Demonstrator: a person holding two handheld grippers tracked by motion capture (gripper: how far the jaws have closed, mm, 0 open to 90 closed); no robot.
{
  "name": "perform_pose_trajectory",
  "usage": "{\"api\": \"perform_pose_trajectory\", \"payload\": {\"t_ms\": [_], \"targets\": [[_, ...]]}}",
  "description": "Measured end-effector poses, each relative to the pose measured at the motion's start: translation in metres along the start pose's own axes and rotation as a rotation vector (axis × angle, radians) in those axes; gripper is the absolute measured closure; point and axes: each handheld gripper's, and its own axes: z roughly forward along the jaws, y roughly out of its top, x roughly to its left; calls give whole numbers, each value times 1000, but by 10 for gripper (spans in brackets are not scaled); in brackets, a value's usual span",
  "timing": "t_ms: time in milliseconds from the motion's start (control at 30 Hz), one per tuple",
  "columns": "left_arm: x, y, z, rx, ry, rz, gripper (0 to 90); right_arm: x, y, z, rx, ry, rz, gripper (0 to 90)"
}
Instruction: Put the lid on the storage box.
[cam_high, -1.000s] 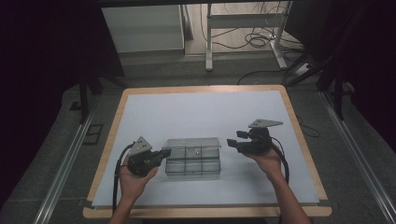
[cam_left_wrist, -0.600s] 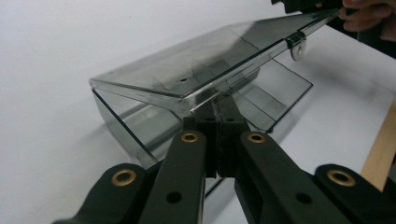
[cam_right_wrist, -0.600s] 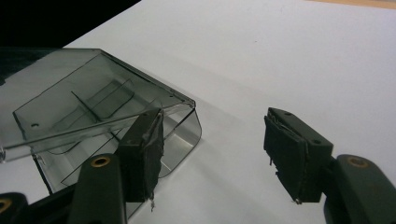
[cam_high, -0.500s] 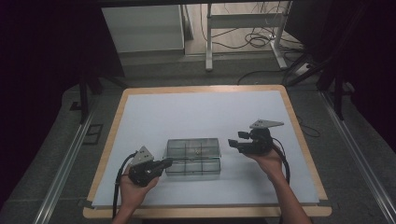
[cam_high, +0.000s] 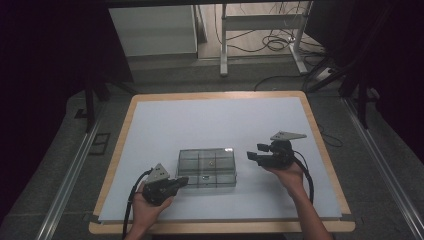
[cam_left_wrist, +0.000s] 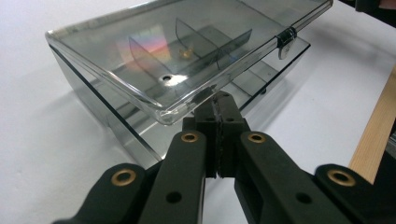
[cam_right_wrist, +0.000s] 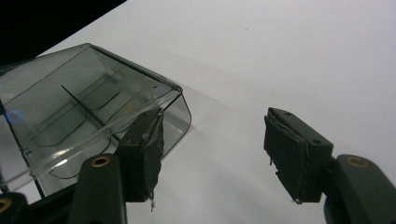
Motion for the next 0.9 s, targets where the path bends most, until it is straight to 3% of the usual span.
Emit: {"api": "perform_pose_trajectory", "payload": {"t_ms": [733,900], "targets": [[-2,-17,-4,26,-22,-16,897,2,-4,0,-1,5,6,369],[-11,-17,-9,13,6,26,893,2,-5,-1,-7,7,8,369]]}}
